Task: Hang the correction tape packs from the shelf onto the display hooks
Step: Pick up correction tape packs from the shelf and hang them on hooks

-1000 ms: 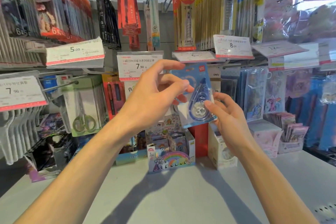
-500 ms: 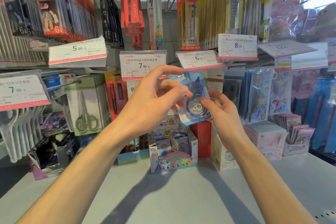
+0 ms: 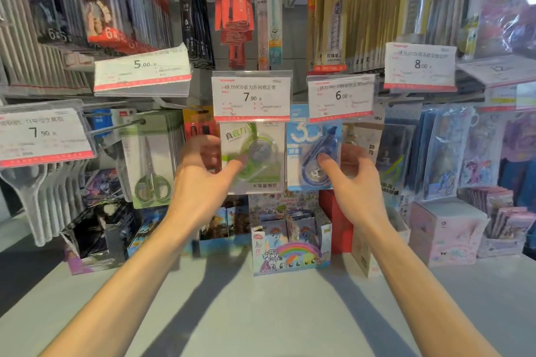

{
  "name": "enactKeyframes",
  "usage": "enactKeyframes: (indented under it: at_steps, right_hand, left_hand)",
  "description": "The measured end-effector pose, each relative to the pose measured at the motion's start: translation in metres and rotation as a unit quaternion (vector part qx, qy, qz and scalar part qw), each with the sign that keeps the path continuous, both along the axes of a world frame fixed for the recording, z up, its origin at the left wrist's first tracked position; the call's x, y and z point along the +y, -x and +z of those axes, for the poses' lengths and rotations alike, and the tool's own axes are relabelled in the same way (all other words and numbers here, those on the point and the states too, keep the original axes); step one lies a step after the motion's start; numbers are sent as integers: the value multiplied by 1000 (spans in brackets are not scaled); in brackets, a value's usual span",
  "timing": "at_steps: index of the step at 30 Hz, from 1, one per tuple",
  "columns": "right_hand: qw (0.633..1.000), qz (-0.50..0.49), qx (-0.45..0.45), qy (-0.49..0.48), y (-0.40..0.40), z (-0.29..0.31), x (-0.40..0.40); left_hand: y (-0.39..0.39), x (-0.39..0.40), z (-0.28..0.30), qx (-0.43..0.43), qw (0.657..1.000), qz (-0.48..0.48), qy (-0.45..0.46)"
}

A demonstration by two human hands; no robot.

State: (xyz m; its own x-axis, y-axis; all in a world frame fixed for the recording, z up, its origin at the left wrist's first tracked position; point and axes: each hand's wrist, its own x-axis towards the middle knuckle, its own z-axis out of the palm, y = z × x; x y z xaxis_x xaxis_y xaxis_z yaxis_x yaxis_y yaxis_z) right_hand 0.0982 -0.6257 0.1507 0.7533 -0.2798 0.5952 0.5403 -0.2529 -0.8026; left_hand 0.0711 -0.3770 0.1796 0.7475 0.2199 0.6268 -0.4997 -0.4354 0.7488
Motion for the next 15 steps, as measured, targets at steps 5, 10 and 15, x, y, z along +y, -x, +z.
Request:
enactKeyframes:
  at_steps: [5, 10, 15]
  right_hand:
    - [998, 54, 27, 15, -13, -2, 1]
    - [995, 90, 45, -5, -21, 4, 4]
    - [997, 58, 45, 12, -24, 6, -6]
  left_hand:
    - [-15, -5, -1, 26, 999, -27, 17]
    - [-20, -12, -1, 43, 999, -28, 9]
    - [-23, -9, -6, 27, 999, -31, 9]
